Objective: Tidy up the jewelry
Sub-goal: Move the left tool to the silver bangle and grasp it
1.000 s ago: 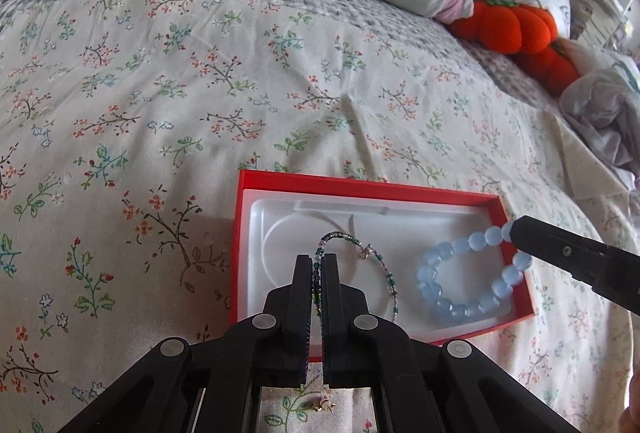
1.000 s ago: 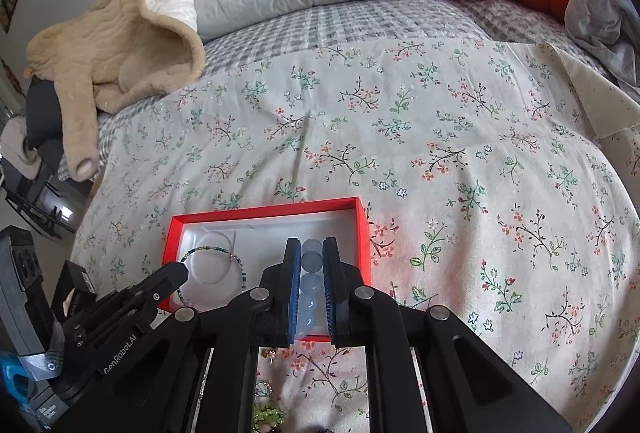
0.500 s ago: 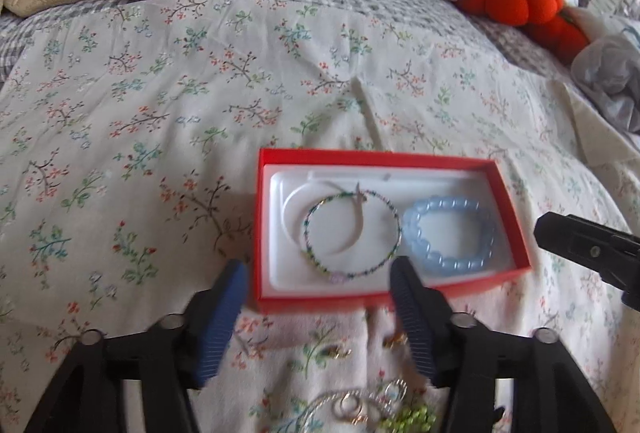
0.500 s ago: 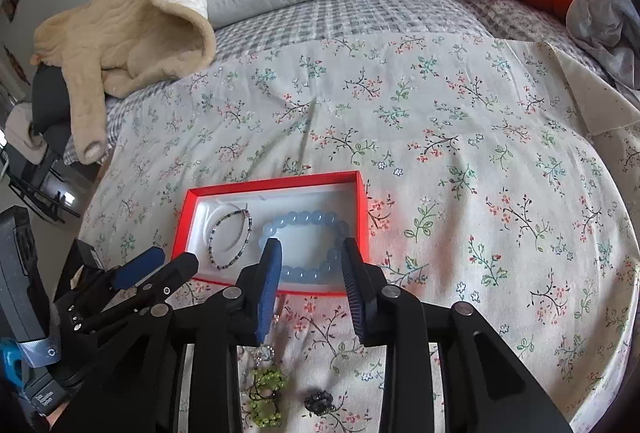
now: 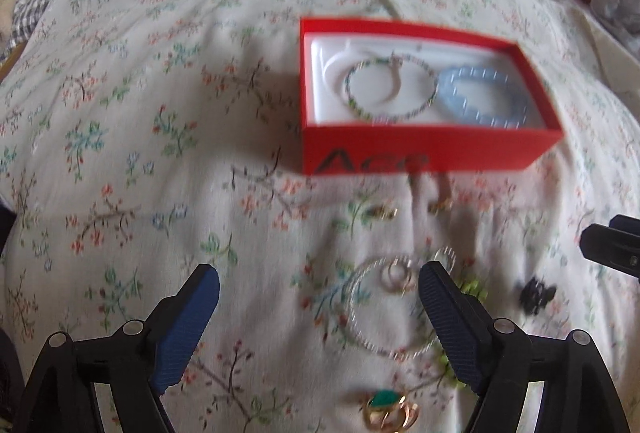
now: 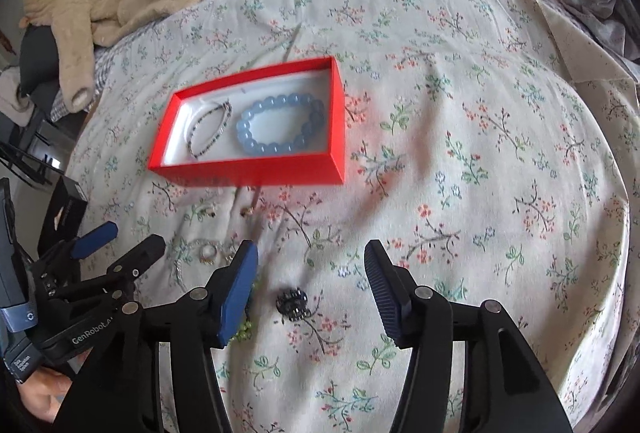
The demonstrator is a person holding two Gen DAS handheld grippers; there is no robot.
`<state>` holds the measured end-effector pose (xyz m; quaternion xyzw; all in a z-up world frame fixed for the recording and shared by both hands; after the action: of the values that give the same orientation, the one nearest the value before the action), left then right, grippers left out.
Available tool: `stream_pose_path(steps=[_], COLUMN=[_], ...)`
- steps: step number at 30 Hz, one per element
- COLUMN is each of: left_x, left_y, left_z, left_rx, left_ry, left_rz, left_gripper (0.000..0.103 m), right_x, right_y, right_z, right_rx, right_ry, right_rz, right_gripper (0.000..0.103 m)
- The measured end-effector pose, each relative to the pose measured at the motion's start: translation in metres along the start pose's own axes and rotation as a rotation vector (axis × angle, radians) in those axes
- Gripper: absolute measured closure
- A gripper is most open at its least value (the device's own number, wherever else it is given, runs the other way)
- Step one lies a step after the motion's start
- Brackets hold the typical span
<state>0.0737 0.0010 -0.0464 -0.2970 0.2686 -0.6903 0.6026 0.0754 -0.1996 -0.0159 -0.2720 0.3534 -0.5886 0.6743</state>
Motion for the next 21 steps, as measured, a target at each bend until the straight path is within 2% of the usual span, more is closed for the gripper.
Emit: stream_pose_path(steps=[6, 11, 14, 17, 19, 21], left_x=[-0.008, -0.001, 0.004, 0.007, 0.008, 0.007], left_y=[0.005, 0.01, 0.015, 0.02, 0.027, 0.032], left_z=[-0.015, -0.019, -0.023, -0.024, -0.025, -0.024], left_rx=[-0.072, -0.106, -0.131, -0.145, -0.157, -0.166], left_ry=[-0.064, -0.115, -0.133, -0.135, -0.142, -0.152], left_rz=[-0.026, -0.102, -0.129, -0.144, -0.146, -0.147], left_gripper=[0.018, 0.019, 0.023, 0.031, 0.042, 0.044], right_x=[0.005, 0.006, 0.006, 0.008, 0.009, 0.011], right_y=[0.006, 0.009, 0.013, 0.016, 0.017, 0.018], right_z=[-0.023, -0.026, -0.028, -0.028, -0.027, -0.027], right_rx=[-0.068, -0.087, -0.101, -0.115, -0.115, -0.118], right_ry=[-0.025, -0.009, -0.013, -0.005, 0.009, 0.022], right_rz=[-0.029, -0.006, -0.01, -0.01, -0.009, -0.012], right_gripper=[0.045, 0.045, 0.045, 0.045, 0.045, 0.045])
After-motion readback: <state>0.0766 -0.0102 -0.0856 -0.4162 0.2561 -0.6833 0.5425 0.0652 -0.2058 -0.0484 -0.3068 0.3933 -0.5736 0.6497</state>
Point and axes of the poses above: each gripper's, at about its wrist camera, not at the fingertips, and y roughly the way its jaws point, x to its right, z to its top, the point moved 5 cm from there along y, roughly the way its jaws point, and after that the axes turned 15 degrees about x, right-handed, at the moved point
